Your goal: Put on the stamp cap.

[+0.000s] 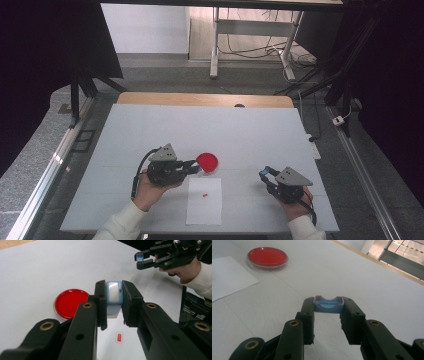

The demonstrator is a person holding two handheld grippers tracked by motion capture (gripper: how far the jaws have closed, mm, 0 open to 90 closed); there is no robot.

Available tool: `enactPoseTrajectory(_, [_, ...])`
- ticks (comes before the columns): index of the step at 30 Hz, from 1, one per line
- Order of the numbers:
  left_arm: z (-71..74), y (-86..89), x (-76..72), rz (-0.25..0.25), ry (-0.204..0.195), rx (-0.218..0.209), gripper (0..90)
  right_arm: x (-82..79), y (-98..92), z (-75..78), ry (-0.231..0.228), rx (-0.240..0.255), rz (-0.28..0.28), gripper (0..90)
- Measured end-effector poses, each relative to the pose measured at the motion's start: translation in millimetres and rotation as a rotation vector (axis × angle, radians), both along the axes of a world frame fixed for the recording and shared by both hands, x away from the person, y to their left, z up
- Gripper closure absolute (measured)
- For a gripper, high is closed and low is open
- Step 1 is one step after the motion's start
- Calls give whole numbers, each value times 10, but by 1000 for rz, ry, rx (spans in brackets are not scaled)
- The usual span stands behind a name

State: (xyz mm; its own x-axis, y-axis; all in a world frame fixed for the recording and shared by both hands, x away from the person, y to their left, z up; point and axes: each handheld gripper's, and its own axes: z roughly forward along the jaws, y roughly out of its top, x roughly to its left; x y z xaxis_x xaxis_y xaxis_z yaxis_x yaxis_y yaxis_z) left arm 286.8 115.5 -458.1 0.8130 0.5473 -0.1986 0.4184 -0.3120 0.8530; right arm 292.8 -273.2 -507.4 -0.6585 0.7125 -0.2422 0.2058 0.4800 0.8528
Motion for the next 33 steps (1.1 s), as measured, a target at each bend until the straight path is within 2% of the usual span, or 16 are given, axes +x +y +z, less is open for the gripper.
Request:
enactPoseTrajectory(9, [-12, -29, -2, -11, 3, 6, 751, -13, 84, -2, 7, -12, 24, 651])
enactPoseTrajectory(25, [-31, -72, -6, -16, 6, 12, 751, -50, 274, -10, 13, -1, 76, 650])
enactPoseTrajectory(26, [-31, -73, -6, -16, 6, 12, 751, -54, 279, -5, 13, -13, 75, 650])
enactPoseTrajectory(33, [-40, -90, -4, -21, 8, 15, 751, -62, 356, -9, 21, 8, 98, 650])
